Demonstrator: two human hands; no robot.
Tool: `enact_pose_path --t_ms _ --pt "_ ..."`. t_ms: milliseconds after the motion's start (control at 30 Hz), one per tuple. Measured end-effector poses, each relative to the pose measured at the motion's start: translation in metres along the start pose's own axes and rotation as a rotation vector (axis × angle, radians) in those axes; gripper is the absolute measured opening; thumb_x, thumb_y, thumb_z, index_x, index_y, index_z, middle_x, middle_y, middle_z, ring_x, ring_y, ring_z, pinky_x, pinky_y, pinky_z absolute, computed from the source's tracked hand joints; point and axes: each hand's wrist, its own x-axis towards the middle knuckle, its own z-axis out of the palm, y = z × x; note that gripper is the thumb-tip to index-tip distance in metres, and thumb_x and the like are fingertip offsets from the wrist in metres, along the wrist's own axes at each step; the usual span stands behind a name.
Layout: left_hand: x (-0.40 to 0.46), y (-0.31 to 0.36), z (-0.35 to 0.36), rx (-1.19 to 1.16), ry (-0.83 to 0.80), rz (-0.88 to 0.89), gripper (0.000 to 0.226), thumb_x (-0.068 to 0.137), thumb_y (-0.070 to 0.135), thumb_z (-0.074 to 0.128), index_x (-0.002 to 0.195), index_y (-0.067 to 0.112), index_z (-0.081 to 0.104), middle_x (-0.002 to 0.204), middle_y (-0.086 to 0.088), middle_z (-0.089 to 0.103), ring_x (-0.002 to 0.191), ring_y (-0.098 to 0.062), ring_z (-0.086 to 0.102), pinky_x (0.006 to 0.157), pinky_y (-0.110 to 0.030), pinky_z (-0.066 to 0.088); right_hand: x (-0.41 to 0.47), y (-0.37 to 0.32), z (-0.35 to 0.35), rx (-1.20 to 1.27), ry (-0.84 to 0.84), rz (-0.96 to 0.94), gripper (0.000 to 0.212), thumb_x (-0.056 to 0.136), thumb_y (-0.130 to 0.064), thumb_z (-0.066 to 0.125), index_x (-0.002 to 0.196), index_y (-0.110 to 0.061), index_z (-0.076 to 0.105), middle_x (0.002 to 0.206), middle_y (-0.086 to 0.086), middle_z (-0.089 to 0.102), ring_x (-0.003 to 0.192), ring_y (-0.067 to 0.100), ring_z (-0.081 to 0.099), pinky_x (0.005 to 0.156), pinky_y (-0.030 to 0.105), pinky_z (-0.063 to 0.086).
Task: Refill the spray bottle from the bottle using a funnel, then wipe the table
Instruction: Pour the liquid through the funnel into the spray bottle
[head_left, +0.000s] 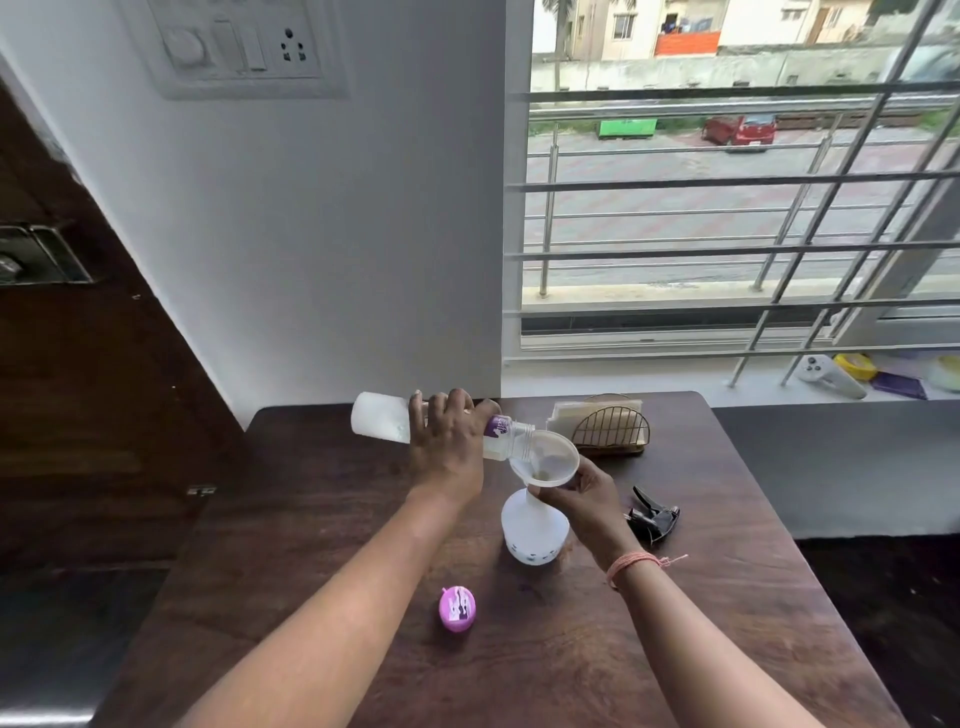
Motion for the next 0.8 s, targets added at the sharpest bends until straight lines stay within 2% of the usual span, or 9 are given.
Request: enact_pose_path --t_ms 233,533,800 --pt "0.0000 0.0007 -0.0008 0.044 -0.018 0.042 0.058 0.081 0.002 0.048 0.125 0.038 0.044 0.122 0.000 0.041 0.121 -0.025 0.038 0.120 -0.048 0.003 0.0033 0.0037 -0.0007 -0.017 -0.013 0.016 0.052 0.066 0.006 0.080 0.111 -0.016 0.067 0.099 0.002 0.074 0.087 0.005 0.066 0.081 0.026 0.052" --pt "0.0011 0.0012 -0.0033 0.037 0.000 0.037 0.059 0.082 0.002 0.050 0.125 0.041 0.045 0.124 0.002 0.042 0.121 -0.023 0.037 0.120 -0.047 0.001 0.0015 0.0010 -0.0010 -0.012 -0.028 0.010 0.051 0.068 0.006 0.079 0.110 -0.021 0.067 0.100 0.000 0.074 0.086 0.002 0.066 0.074 0.018 0.051" --pt "-0.0005 -0.0016 -0.0029 -0.010 0.028 0.015 0.058 0.082 0.000 0.049 0.122 0.041 0.048 0.121 0.003 0.045 0.120 -0.022 0.039 0.120 -0.046 0.003 0.0020 0.0011 -0.0016 -0.021 -0.032 0.009 0.048 0.067 0.004 0.081 0.105 -0.022 0.069 0.099 0.001 0.074 0.086 0.005 0.066 0.080 0.025 0.052"
